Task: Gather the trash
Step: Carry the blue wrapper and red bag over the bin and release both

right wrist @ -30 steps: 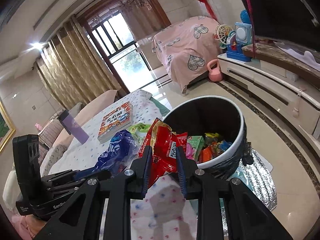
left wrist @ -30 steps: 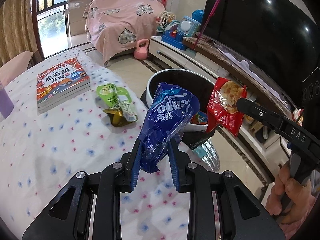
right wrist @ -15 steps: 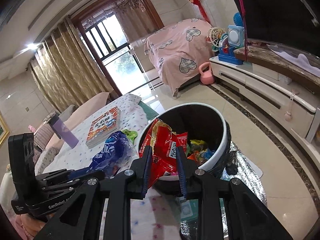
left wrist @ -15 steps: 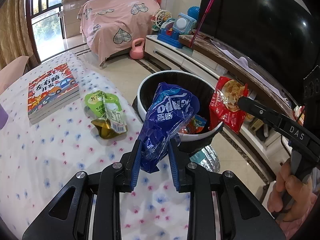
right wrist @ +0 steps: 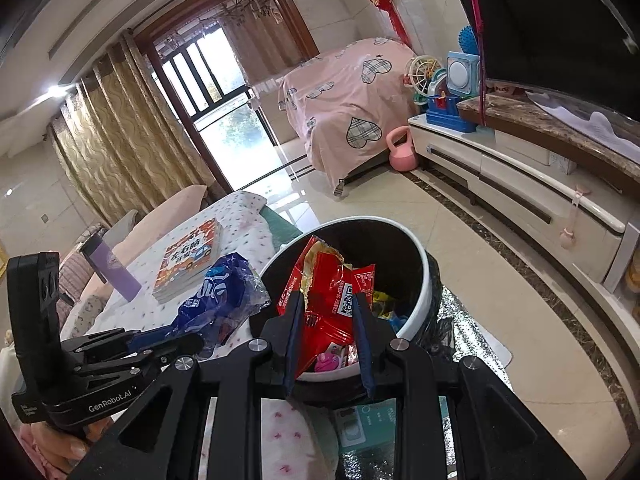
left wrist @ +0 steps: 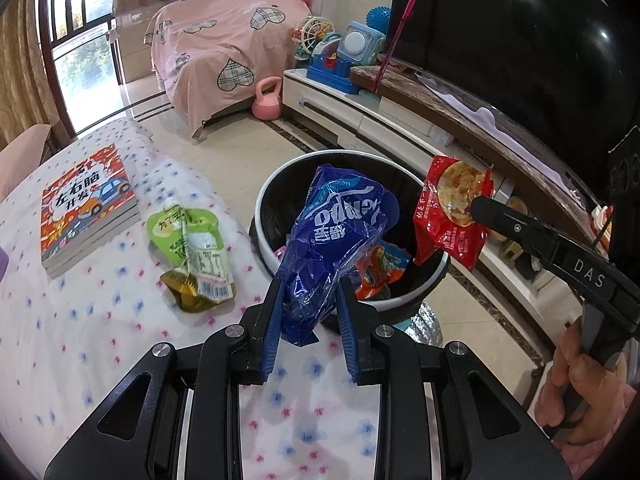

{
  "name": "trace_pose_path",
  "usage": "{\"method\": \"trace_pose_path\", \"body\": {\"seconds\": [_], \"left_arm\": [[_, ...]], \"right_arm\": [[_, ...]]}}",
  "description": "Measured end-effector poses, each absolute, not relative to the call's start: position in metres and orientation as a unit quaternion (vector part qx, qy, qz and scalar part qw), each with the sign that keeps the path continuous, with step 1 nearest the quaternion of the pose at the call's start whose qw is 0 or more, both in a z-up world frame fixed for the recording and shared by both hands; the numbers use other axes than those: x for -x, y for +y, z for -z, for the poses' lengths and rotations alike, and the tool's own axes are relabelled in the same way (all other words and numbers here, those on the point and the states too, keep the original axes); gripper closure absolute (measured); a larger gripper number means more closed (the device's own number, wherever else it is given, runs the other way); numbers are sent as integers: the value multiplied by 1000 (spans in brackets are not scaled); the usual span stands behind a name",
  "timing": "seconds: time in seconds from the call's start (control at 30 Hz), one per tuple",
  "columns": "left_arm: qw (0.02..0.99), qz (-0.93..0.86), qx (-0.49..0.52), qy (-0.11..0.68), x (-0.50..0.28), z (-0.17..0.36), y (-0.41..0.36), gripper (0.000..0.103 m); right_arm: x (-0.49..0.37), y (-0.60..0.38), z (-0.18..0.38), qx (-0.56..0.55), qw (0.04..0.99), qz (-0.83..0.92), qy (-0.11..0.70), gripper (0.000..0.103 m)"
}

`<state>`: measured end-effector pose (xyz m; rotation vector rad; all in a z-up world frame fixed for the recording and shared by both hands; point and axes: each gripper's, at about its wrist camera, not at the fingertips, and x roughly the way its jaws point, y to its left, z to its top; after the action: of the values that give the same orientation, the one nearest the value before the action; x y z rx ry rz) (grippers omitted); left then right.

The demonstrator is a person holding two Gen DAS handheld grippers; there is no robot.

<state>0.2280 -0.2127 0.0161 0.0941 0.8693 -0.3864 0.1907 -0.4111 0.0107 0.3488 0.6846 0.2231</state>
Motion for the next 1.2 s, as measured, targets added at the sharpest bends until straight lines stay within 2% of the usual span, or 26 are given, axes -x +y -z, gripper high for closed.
{"method": "trace_pose_path", "body": {"seconds": [0.47, 1.2], "left_arm": [[884, 178, -60, 428, -251, -10, -229, 78], [875, 170, -79, 447, -274, 5, -248, 78]], "right_arm": [[-209, -410, -17, -146, 925, -101, 335, 79], [-230, -413, 4, -135, 917, -91, 364, 78]]}}
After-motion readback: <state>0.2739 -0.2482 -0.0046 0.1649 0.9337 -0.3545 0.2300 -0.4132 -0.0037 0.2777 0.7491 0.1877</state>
